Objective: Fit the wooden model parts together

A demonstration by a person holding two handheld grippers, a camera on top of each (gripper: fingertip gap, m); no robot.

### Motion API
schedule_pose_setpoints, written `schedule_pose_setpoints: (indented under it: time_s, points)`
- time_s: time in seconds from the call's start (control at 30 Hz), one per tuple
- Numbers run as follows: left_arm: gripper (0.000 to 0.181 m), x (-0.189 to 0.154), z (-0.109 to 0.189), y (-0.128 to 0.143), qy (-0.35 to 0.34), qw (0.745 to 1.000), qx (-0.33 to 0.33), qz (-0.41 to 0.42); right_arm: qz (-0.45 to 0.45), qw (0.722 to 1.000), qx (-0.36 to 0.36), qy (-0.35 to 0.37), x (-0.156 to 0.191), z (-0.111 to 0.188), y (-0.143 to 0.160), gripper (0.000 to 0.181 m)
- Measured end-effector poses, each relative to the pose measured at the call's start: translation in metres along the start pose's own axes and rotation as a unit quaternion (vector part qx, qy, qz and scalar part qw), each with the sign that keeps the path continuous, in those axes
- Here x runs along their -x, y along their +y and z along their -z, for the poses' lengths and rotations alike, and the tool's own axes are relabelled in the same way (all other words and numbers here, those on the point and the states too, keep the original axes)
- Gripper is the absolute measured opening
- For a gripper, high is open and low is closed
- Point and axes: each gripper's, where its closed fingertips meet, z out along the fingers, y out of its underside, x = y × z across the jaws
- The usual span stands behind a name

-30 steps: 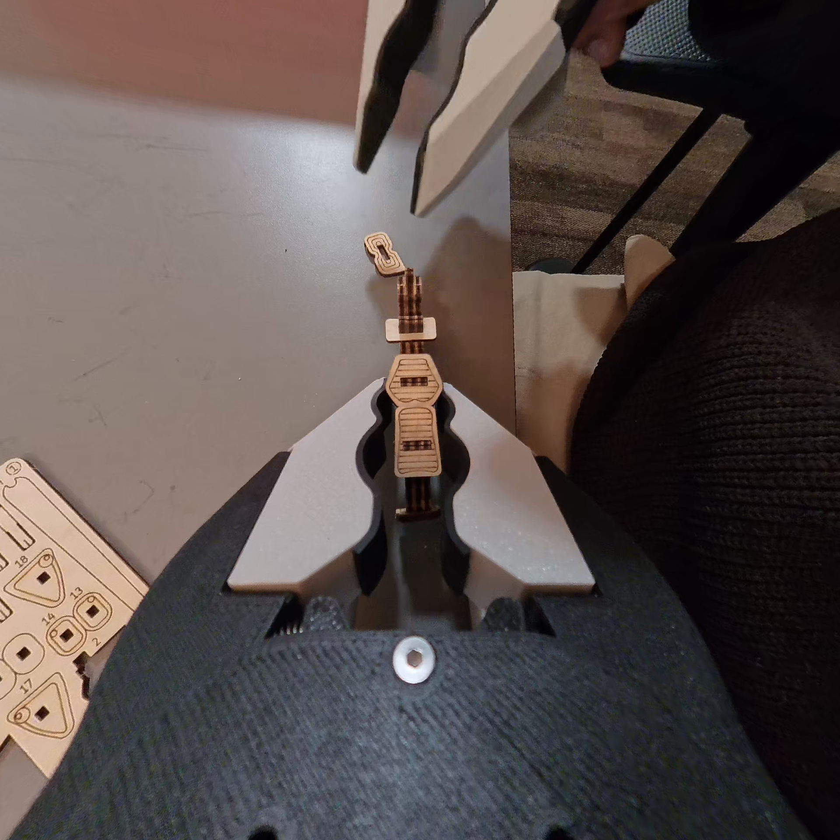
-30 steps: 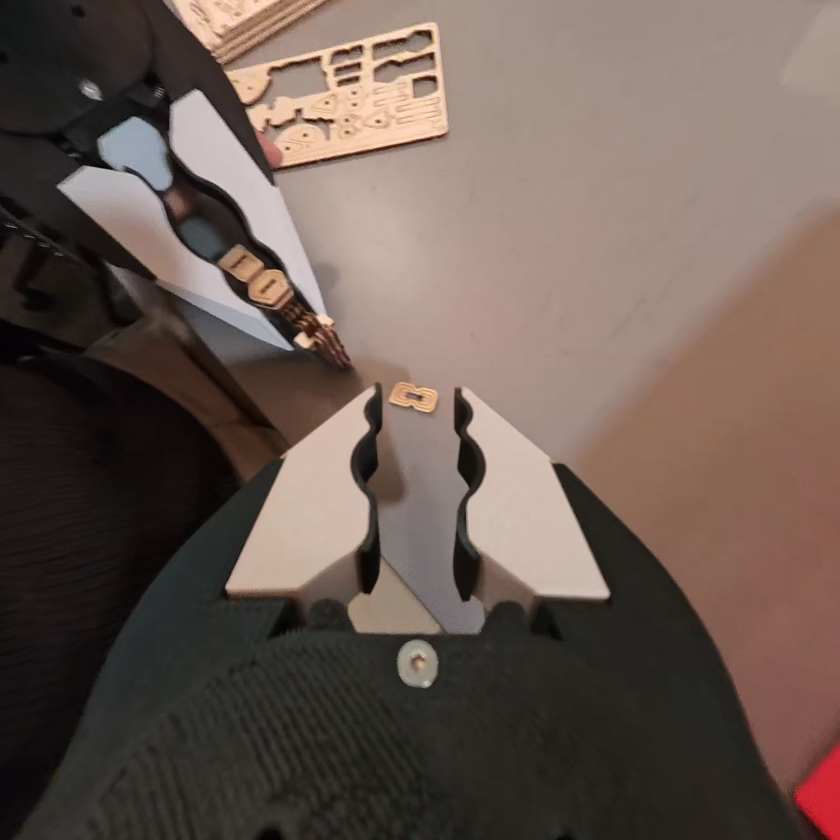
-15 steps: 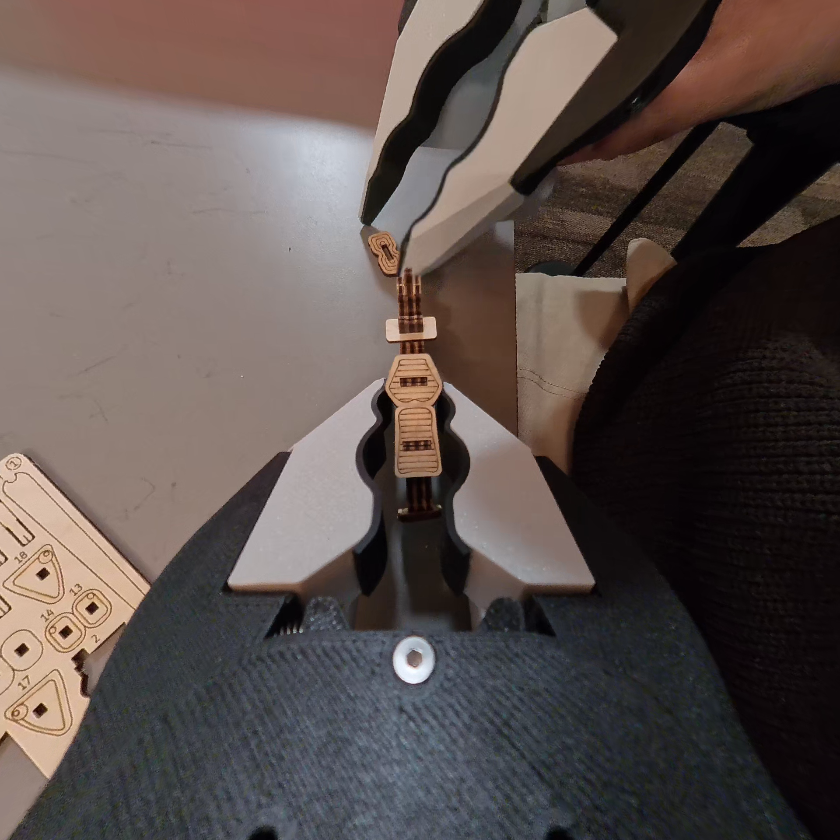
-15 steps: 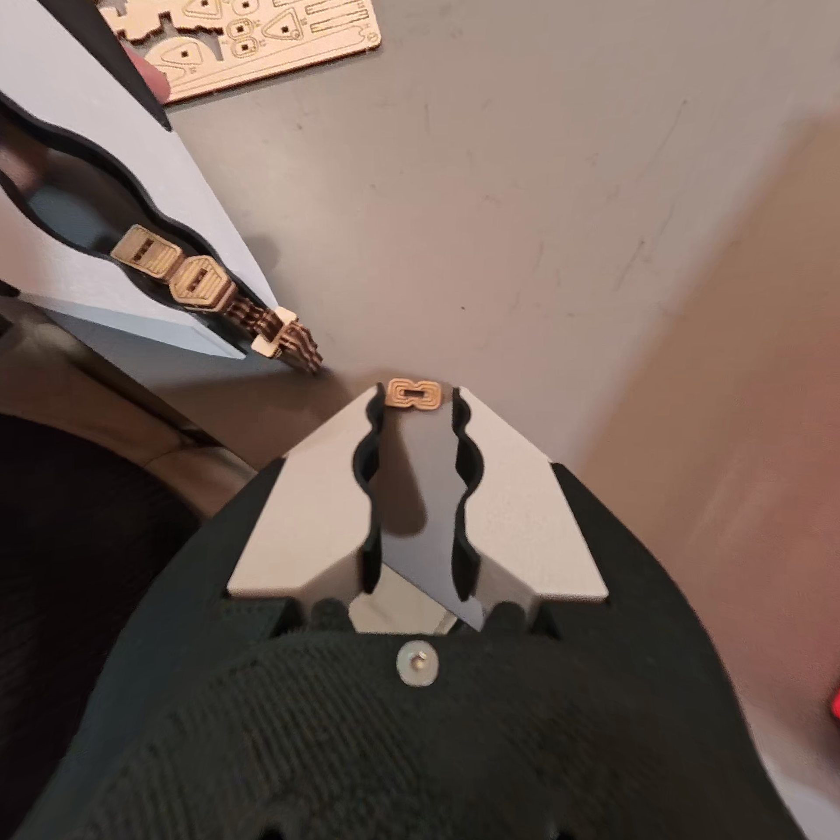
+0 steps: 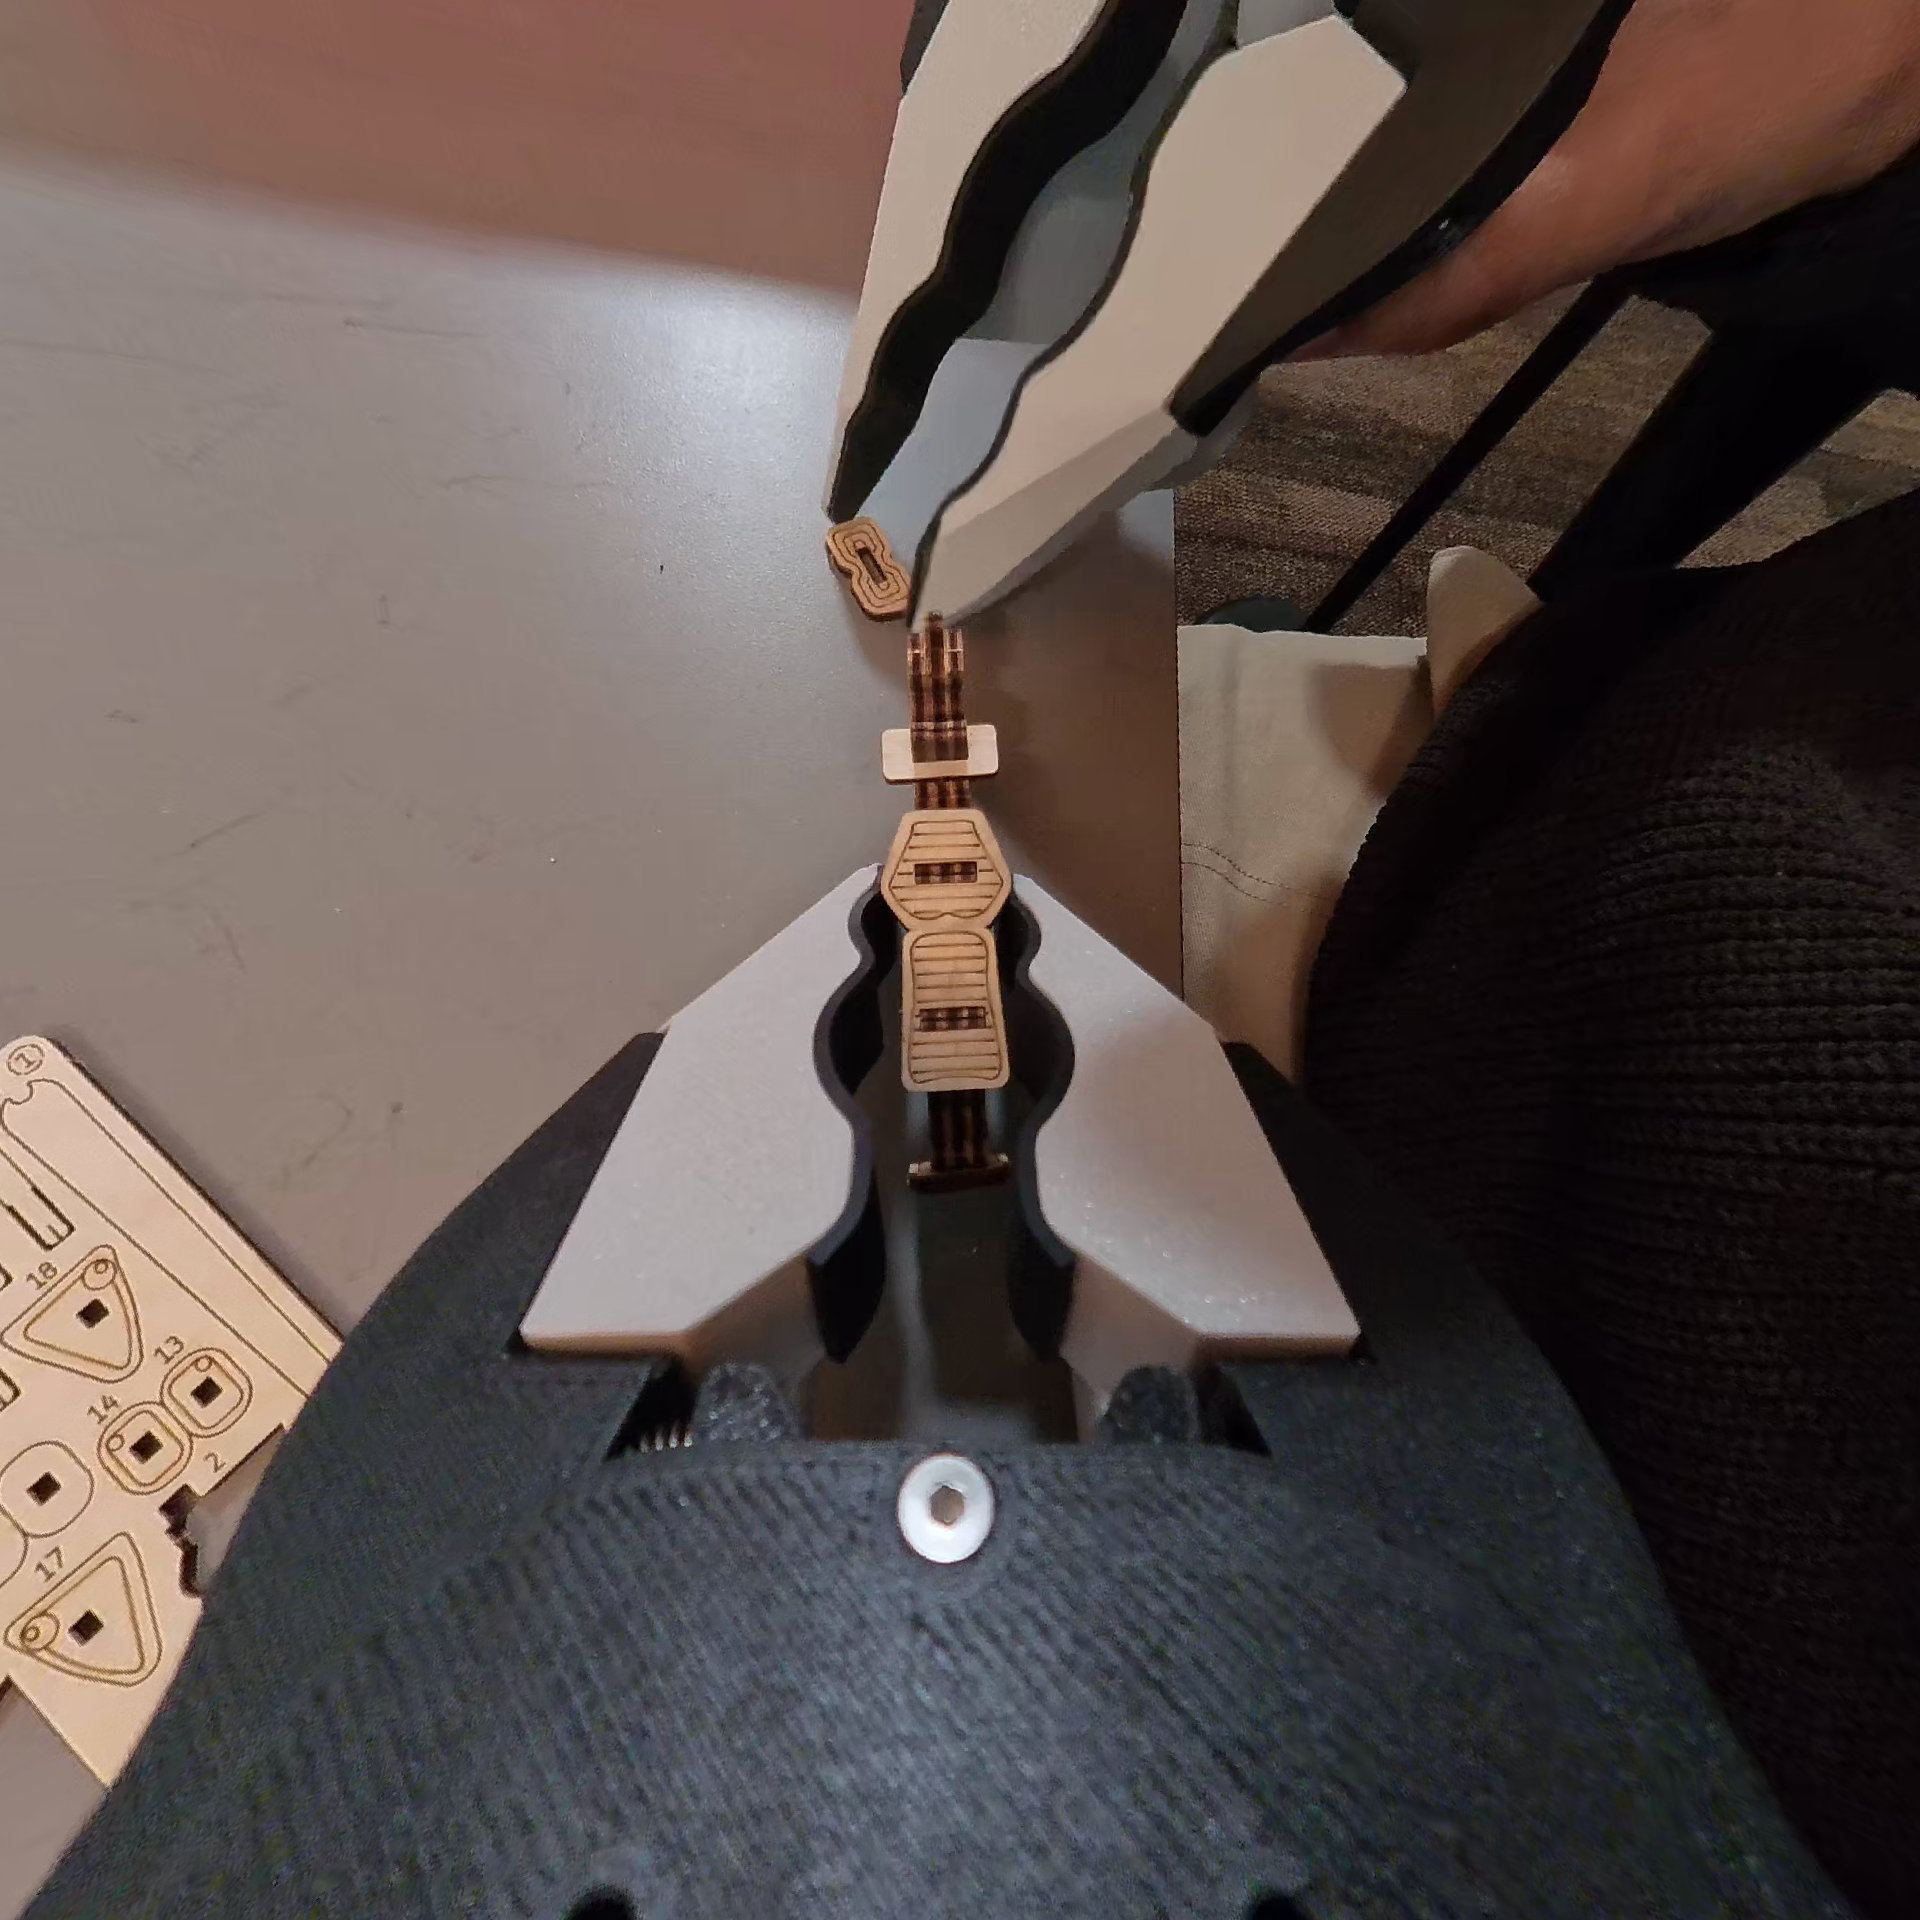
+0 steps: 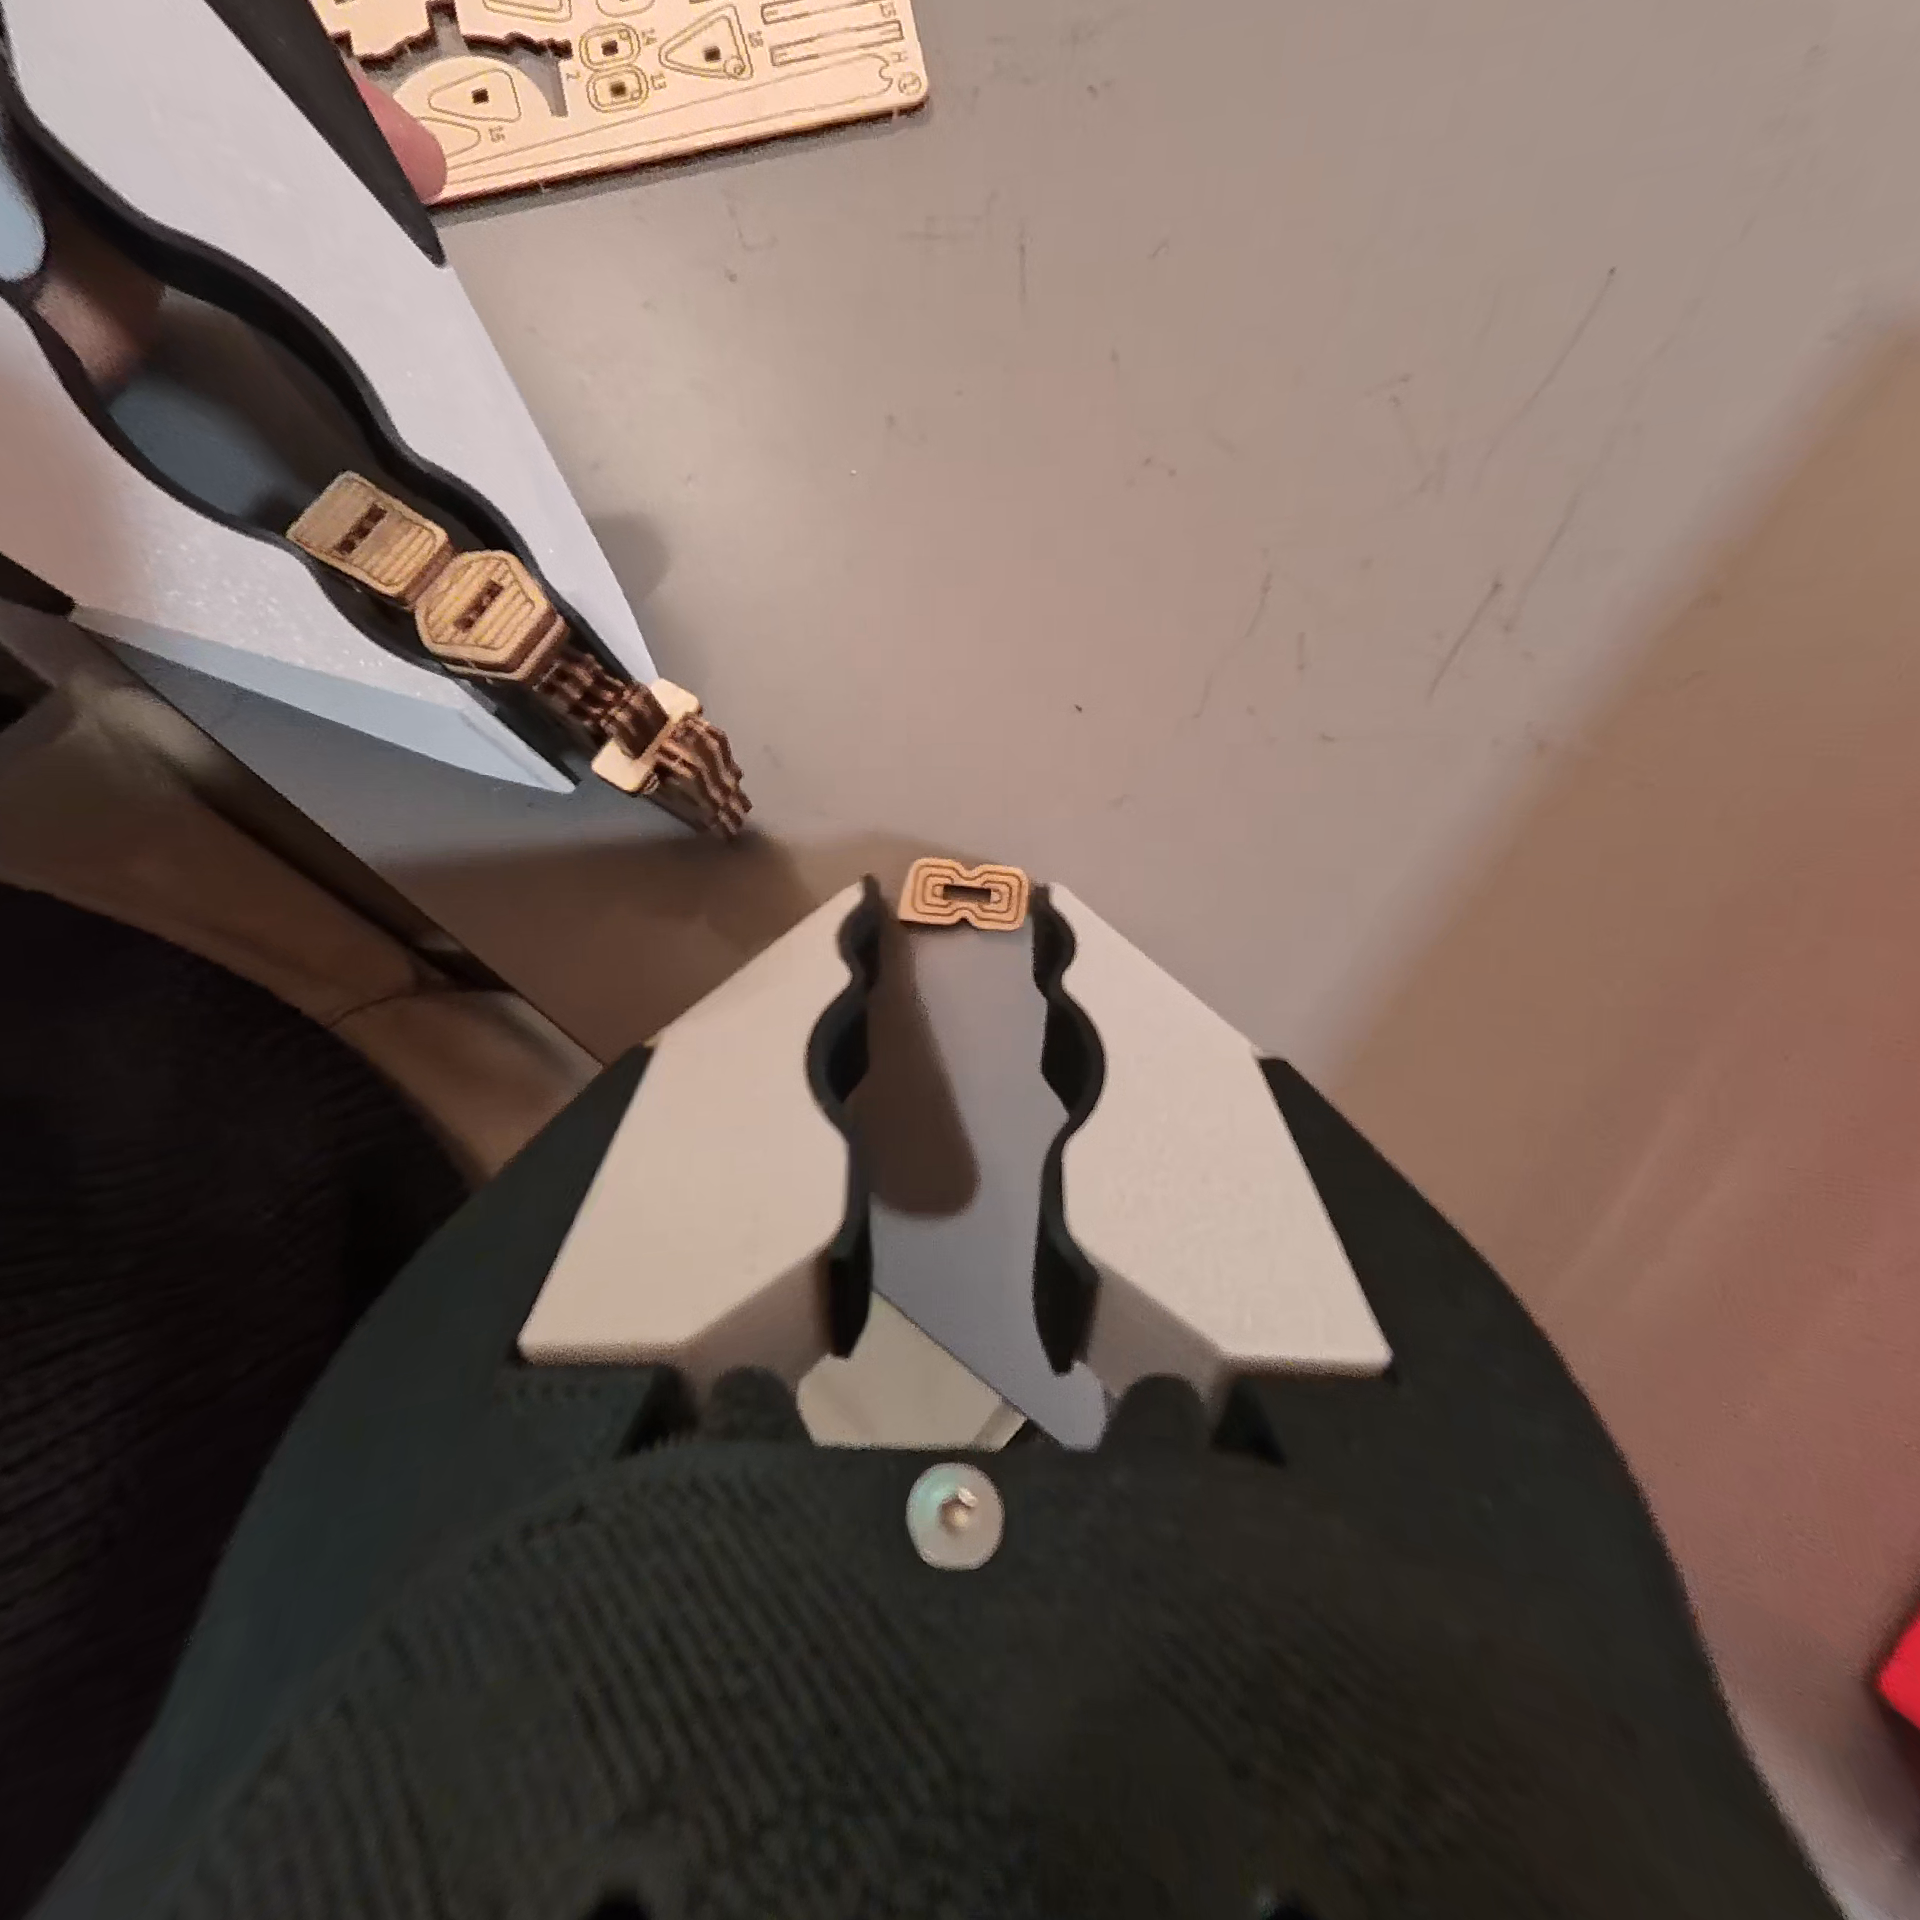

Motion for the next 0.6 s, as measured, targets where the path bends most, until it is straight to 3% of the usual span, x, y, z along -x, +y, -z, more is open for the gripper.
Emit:
schedule_pose_setpoints:
  time_s: [0.17, 0.33, 0.6]
  points:
    - [0.018, -0.0001, 0.0000, -0.0001, 0.000, 1.000, 0.000, -0.001, -0.008, 1.000, 0.001, 0.004, 0.0021, -0.0001, -0.0012, 0.038]
    - [0.018, -0.0001, 0.0000, -0.0001, 0.000, 1.000, 0.000, 0.000, -0.029, 0.999, -0.001, 0.028, -0.0039, -0.0009, -0.0008, 0.025]
    - [0.018, 0.0002, 0.0000, -0.0002, 0.001, 1.000, 0.000, 0.002, -0.010, 1.000, -0.004, 0.021, -0.0020, -0.0005, -0.0005, 0.023]
